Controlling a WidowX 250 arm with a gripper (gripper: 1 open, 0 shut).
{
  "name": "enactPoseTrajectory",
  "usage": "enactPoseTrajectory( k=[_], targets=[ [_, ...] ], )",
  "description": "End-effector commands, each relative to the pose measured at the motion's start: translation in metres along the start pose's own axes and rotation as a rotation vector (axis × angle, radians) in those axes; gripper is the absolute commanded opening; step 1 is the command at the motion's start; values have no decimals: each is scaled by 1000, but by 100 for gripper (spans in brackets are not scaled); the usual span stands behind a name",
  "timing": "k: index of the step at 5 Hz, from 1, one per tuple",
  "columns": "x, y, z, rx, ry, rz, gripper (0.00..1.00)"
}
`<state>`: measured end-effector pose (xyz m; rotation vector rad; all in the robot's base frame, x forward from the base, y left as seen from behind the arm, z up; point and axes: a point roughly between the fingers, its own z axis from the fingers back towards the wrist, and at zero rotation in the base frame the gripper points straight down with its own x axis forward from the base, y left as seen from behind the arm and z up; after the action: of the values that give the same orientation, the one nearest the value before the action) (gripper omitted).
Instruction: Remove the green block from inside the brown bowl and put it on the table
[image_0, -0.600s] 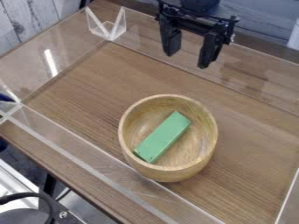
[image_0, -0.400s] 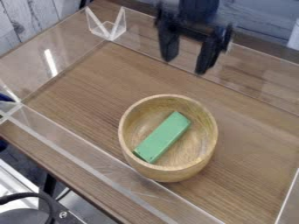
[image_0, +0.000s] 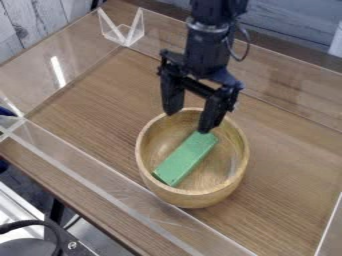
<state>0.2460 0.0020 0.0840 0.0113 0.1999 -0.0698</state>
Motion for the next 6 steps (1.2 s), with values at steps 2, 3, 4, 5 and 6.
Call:
enactPoseTrajectory(
  k=[2, 3, 4, 5, 6],
  targets=[
    [0, 5, -5, 12, -46, -20, 100],
    [0, 4, -13, 13, -37, -28, 100],
    [0, 3, -21, 15, -27, -39, 100],
    [-2, 0, -20, 14, -38, -55, 100],
    [-5, -4, -13, 12, -65, -77, 100]
  ],
)
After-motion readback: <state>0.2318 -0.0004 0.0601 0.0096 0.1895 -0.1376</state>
